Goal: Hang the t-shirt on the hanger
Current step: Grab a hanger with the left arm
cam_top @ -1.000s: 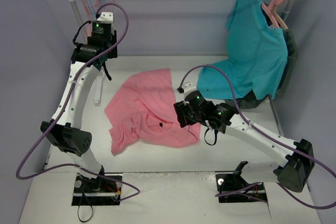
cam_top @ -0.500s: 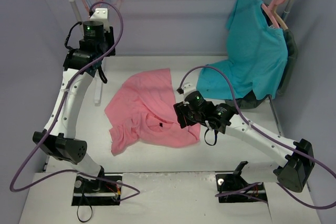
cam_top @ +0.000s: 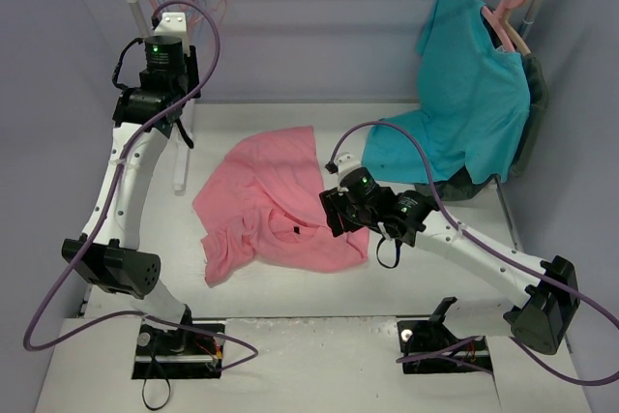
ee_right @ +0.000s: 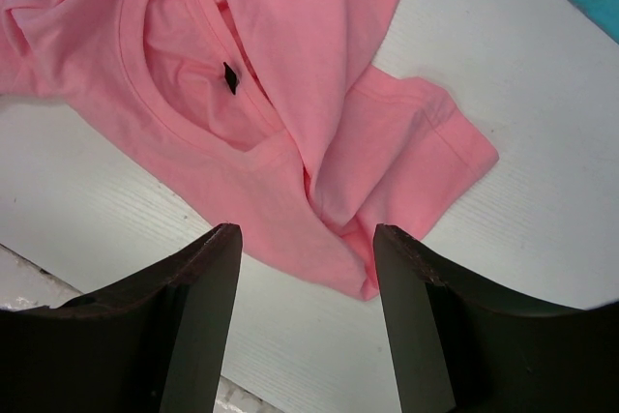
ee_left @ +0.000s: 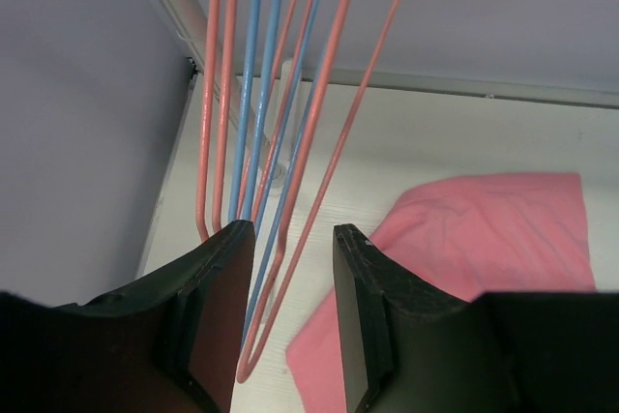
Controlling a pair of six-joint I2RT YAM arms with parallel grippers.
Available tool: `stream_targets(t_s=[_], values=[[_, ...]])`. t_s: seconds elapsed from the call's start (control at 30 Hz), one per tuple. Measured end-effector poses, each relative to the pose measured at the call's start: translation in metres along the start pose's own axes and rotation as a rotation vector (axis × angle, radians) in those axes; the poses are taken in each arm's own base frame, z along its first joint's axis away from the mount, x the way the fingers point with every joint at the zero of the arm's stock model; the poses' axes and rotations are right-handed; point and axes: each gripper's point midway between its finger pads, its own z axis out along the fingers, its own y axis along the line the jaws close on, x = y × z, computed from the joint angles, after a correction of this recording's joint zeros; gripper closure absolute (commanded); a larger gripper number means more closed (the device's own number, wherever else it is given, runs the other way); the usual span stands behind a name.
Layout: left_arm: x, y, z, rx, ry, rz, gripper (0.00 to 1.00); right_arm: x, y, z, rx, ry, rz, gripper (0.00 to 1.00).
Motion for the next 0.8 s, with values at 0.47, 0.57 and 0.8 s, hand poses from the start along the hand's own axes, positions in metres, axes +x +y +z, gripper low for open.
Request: stream_targets(t_s=[0.47, 0.57, 0.8], values=[[0.021, -0.005, 0.021, 0.025, 0.063, 0.015, 0.62, 0.0, 0.0, 0.0, 0.0, 0.0, 0.0, 0.42], [0.024, -0.007, 0.025, 0.027, 0.074, 0.018, 0.63, 0.0, 0.0, 0.0, 0.0, 0.0, 0.0, 0.42], [0.034, -0.013, 0.035, 0.044, 0.103, 0.021, 0.76, 0.001, 0.0, 0.002, 0.002, 0.007, -0.002, 0.42]])
